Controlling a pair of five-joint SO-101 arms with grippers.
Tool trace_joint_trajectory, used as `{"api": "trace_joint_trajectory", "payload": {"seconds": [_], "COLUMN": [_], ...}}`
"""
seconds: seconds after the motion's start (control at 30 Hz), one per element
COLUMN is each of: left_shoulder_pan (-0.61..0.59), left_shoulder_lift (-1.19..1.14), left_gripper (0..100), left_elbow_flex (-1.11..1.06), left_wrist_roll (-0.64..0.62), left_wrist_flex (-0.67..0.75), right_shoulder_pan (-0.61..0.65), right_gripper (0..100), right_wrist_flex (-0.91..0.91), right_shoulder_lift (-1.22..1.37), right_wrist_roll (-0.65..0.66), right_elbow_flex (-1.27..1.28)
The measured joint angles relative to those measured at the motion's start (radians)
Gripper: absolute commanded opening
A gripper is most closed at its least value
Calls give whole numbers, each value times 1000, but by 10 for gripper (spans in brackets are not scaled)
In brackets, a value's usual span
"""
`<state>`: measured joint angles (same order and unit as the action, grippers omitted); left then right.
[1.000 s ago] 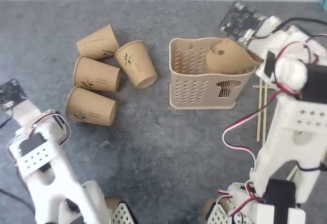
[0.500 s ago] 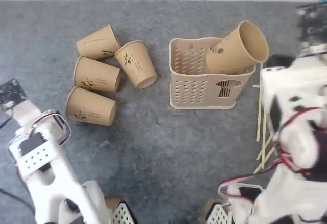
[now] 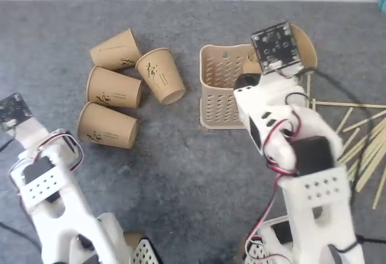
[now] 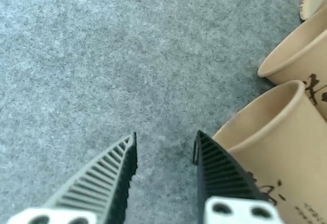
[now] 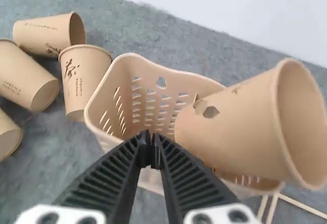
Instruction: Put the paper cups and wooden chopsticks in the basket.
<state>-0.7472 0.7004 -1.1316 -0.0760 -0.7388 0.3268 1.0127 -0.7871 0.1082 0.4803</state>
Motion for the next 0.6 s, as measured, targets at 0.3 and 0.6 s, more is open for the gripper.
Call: {"api": "trace_joint_trajectory", "payload": {"seconds": [0.3, 0.6], "left_shoulder_pan": [0, 15], "left_shoulder_lift": [0, 2], "left_gripper": [175, 175], "left_elbow_flex": [0, -12], "left_wrist_roll": [0, 0], "left_wrist_flex": [0, 0], "right_shoulder_pan": [-120, -164], "right_gripper": [41, 86], "right_wrist_flex": [-103, 242], "right_shoulder_lift": [-98, -334], "right_wrist_roll": [40, 21], "right_elbow_flex": [103, -227]}}
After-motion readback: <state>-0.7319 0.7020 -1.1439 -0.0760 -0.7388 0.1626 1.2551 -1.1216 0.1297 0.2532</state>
